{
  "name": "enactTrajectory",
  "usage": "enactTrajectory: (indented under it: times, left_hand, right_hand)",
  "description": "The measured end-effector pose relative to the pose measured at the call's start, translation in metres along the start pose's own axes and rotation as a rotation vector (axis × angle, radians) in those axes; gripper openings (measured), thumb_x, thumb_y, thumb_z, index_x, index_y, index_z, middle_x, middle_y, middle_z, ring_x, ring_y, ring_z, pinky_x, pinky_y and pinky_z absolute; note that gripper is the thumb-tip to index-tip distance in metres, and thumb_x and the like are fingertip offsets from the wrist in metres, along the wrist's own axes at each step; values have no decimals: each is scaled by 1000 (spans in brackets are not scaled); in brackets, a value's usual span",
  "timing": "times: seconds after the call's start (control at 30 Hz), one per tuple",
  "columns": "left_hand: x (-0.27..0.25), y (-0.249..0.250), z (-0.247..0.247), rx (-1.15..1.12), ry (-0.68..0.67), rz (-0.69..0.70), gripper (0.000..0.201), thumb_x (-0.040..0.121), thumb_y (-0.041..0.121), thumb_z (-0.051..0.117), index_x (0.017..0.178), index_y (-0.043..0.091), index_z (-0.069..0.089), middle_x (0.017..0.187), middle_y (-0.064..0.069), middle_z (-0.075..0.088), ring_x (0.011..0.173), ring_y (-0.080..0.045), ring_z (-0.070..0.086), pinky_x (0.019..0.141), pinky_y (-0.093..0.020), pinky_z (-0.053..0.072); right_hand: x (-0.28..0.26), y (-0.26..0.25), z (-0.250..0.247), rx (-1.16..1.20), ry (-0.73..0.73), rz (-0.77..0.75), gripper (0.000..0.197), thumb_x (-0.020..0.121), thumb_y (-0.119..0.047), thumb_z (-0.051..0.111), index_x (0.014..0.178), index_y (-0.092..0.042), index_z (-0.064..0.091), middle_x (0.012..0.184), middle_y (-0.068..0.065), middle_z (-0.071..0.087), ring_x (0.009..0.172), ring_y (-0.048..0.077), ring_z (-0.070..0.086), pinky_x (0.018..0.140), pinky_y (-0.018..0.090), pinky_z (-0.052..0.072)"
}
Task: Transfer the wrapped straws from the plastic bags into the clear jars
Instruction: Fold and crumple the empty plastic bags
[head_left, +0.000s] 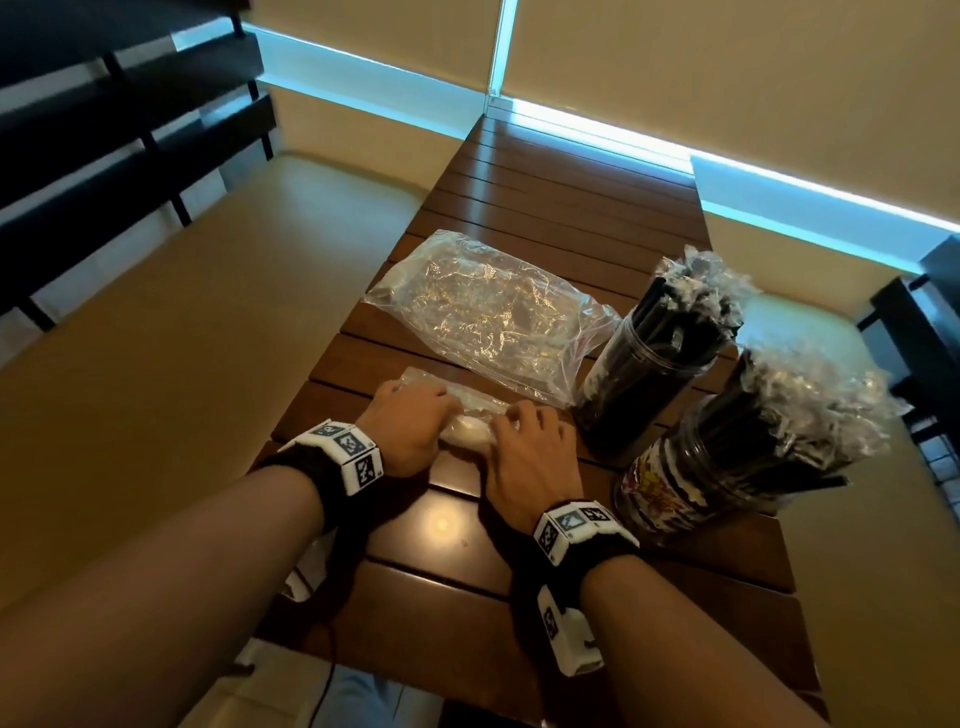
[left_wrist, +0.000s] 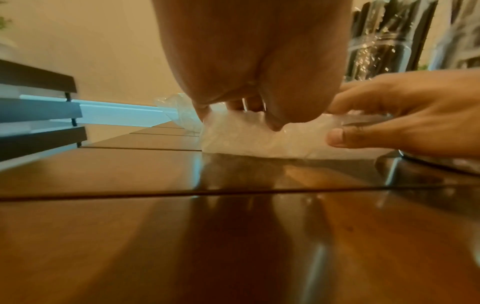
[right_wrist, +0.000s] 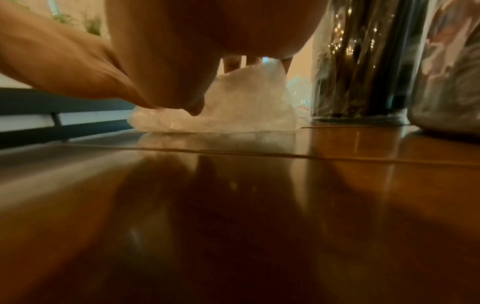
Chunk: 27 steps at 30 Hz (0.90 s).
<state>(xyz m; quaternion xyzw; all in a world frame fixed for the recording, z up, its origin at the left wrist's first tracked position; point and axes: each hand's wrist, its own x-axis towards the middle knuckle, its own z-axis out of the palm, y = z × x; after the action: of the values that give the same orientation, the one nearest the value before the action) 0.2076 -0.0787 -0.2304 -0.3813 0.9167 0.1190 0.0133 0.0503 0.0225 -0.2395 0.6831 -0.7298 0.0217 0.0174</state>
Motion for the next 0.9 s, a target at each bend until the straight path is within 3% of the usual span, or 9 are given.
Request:
enactTrajectory:
  times: [0.13,0.23,0.3,0.4,0.5,0.63,0.73,0.8,0.9]
  left_hand:
    - [2,4,1,-28,-36,-62,36,88,21,53,124,23,49,124,-1,52,116,-24,51,93,-42,40]
    - [0,3,14,-104,65,-121,34,90,23,54,123,24,47,119,-2,45,112,-25,49,88,-43,45]
    - [0,3,19,-193,121,-168,28,94,26,50,122,27,49,117,-1,41,109,-24,50,87,-43,47]
    - [3,2,12,-323,95,-254,26,96,31,46,121,29,55,119,0,38,108,-21,53,94,-45,46]
    - [9,-4,2,-488,100,-298,32,88,35,44,113,31,63,114,-1,45,107,-22,55,98,-43,46]
    - [19,1,-26,-669,271,-300,24,92,17,56,111,19,71,108,-5,61,100,-19,58,91,-31,48]
    - [27,11,-52,-1012,333,-321,20,94,11,58,107,18,71,107,-3,70,100,-19,64,90,-34,54]
    - [29,17,-68,-1259,317,-326,15,95,14,58,103,16,70,105,-4,71,103,-24,67,92,-42,55]
    - [22,26,-90,-1664,235,-306,41,99,43,48,99,10,72,92,-5,73,90,-20,70,73,-36,58]
  right_hand:
    - [1,-1,4,116,-68,68,41,93,-47,38,124,-22,48,127,5,49,108,29,50,91,44,44]
    - [-3,-6,6,99,-95,110,48,91,-53,42,129,-25,41,121,2,49,104,27,49,84,42,43]
    - [-1,-10,6,144,-111,169,46,94,-49,43,132,-25,38,121,1,49,105,26,50,84,40,44]
    - [7,-12,5,349,-147,199,31,97,-39,42,121,-19,44,116,5,55,104,29,55,82,38,45]
    - [17,-11,-3,525,-105,217,24,98,-32,44,113,-14,50,112,9,61,103,32,59,81,37,45]
    - [32,-15,-32,713,18,293,25,97,-29,49,115,-12,50,111,10,62,101,30,59,79,34,42]
    - [42,-22,-54,985,139,381,27,93,-35,54,113,-19,47,109,3,60,97,24,59,79,33,44]
    - [49,-27,-64,1151,230,397,44,81,-54,60,110,-25,43,111,4,57,97,22,59,80,37,50]
    - [58,-34,-75,1263,277,396,69,61,-74,69,108,-37,34,115,3,56,101,20,61,84,41,56]
